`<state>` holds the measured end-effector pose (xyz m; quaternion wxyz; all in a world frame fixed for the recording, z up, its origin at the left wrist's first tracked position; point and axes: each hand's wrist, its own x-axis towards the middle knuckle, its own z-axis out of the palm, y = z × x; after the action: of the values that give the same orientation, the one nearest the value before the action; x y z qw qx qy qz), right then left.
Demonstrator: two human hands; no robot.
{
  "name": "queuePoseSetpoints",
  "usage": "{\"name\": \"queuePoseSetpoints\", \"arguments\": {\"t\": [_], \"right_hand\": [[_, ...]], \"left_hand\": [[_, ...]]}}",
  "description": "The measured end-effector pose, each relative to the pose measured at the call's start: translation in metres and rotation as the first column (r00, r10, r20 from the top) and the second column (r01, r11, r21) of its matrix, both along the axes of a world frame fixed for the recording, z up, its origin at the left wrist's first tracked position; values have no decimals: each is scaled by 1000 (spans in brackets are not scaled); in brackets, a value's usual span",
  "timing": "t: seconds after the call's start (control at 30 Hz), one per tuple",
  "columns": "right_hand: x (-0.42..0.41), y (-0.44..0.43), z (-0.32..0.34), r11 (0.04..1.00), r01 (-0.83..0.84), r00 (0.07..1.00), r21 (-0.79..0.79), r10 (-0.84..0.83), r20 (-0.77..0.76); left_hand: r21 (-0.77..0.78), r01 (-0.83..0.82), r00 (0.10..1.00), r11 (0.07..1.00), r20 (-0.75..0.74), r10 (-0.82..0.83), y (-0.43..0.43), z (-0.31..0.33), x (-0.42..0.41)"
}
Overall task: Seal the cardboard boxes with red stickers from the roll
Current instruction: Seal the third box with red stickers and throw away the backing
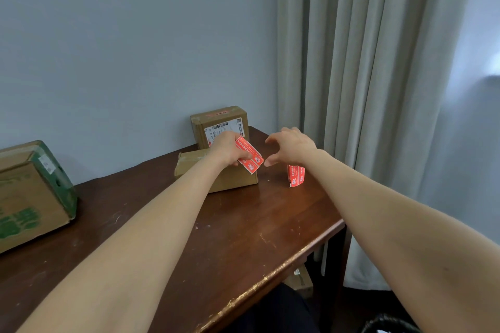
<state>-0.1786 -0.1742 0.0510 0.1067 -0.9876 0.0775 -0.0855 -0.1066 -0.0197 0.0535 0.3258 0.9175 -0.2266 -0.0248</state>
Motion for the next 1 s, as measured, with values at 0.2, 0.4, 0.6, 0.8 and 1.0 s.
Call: {"name": "queuePoseSetpoints", "arguments": {"t": [0.2,0.4,0.6,0.8,1.0], "right_hand": [[12,23,-3,931,-87,996,353,88,15],[25,45,-13,849,-119,993,514,97,69],[33,59,-21,759,-148,989,634,116,92],[37,68,-25,605,-149,988,782,127,90],[39,70,-33,452,-123,992,884,86,94]], "left_hand": [[-33,-9,1000,999,-12,9,18,1,3],[-48,9,1000,999,-21,-10,36,1,6],[-225,-69,988,972,-153,35,57,-1,13],[-468,-180,963,865,-263,58,69,-5,13],[-397,-140,937,907,-350,-8,77,-13,10]]}}
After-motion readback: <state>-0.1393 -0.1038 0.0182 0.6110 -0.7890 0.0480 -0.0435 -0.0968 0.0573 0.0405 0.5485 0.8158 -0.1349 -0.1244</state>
